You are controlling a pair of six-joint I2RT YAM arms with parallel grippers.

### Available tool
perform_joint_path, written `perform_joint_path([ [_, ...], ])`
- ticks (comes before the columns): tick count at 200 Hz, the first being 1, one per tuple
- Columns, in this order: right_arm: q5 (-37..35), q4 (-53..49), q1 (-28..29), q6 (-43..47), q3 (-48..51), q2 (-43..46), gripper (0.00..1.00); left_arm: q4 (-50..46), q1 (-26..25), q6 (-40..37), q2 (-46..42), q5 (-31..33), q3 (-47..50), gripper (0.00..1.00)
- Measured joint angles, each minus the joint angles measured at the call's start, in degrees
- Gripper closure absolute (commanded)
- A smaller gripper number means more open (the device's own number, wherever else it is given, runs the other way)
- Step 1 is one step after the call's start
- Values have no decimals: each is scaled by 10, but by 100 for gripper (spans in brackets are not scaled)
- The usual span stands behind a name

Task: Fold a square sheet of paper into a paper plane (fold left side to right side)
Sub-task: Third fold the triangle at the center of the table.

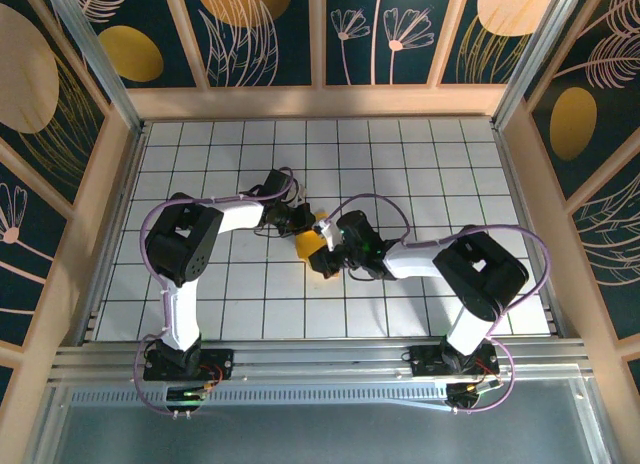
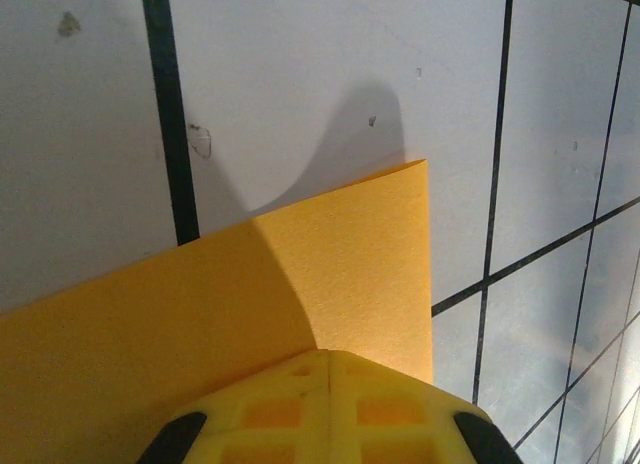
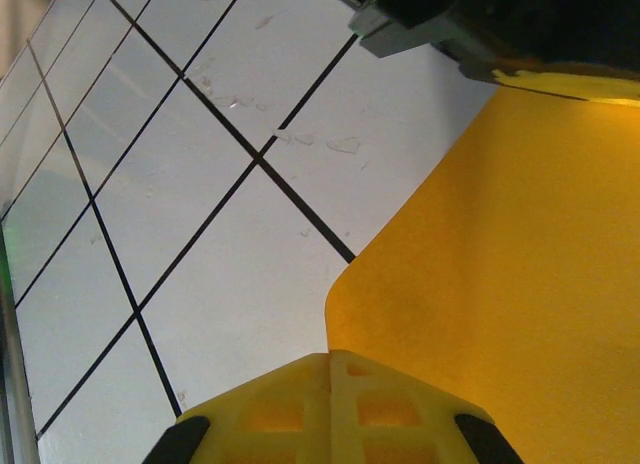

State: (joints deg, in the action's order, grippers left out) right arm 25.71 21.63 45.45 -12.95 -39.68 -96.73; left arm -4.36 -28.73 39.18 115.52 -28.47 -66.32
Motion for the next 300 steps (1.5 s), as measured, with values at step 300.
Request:
perform_joint_path([
  [300, -66, -26, -45, -24, -31, -45, 100, 1, -5, -2, 3, 6, -5, 99],
])
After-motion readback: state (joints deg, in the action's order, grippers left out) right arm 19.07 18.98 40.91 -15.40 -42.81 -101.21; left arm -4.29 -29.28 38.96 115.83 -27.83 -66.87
